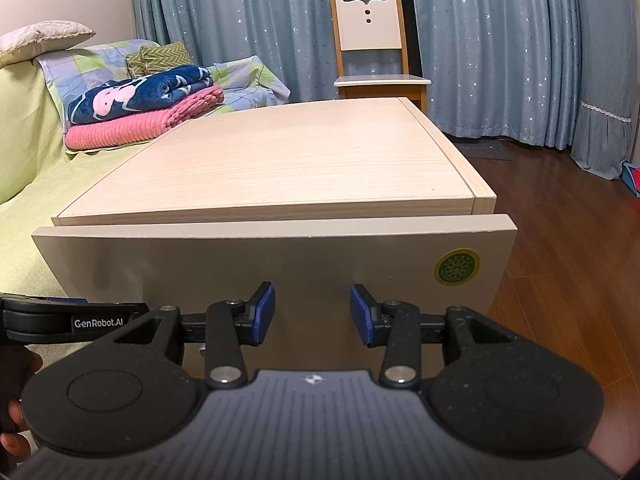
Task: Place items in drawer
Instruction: 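Hold both grippers against the closed drawer front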
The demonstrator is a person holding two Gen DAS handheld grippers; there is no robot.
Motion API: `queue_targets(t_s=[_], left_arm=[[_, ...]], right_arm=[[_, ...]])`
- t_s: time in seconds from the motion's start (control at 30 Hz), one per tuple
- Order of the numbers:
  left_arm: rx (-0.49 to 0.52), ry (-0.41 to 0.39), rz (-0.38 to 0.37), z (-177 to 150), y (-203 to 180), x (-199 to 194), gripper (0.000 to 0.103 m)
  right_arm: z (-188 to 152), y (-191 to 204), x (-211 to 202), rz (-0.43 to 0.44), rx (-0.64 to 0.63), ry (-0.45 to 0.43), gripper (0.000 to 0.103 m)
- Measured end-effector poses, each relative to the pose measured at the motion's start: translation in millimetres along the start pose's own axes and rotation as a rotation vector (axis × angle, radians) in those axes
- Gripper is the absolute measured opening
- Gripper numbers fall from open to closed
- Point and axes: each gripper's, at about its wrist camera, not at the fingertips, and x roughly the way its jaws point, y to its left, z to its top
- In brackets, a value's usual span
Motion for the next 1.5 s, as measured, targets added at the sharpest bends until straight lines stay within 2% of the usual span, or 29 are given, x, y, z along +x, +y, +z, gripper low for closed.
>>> queue_targets(t_s=[1.5], left_arm=[[-0.011,0.008,-0.006,6.7,-2.7,5.0,0.070]], right_arm=[[-0.2,2.4,2.6,-0.005,0.001,-0.007,0.038]])
